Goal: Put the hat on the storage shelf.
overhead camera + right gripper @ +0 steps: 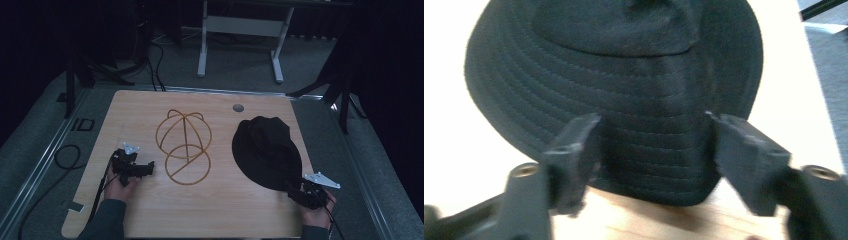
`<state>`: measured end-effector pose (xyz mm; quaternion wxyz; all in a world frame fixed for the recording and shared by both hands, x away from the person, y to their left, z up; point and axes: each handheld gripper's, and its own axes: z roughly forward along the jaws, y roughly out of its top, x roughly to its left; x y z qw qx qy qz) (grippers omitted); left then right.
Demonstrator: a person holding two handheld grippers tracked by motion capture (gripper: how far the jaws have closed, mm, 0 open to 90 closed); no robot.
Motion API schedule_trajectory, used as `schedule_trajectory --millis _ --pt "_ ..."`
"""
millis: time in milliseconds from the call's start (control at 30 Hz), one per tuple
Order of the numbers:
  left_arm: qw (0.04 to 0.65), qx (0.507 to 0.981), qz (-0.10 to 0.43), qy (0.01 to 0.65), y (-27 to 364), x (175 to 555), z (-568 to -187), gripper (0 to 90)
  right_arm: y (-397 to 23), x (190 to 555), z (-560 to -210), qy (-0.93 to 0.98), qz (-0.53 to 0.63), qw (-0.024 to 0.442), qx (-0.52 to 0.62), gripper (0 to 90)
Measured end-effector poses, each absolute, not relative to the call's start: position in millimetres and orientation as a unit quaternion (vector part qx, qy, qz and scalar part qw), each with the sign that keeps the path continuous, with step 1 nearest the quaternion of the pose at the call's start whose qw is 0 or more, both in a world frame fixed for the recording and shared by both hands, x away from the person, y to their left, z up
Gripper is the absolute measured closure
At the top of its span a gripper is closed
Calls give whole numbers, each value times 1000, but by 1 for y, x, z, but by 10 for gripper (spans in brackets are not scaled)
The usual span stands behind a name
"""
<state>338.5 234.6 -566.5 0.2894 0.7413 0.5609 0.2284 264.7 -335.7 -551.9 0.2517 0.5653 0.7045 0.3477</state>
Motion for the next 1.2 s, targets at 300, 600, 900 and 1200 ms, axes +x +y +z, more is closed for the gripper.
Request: schedule_trajectory --millis 300,600,900,1200 --pt "289 741 228 561 235 338 -566 13 -339 263 -545 717 352 233 555 467" --pt "289 741 229 561 235 338 -566 13 -344 263 -526 729 359 210 543 414" --pt "289 741 229 561 235 338 -566 13 -344 274 -507 763 339 183 519 432" --pt "291 740 229 561 234 339 -567 13 -342 287 -489 795 312 157 495 449"
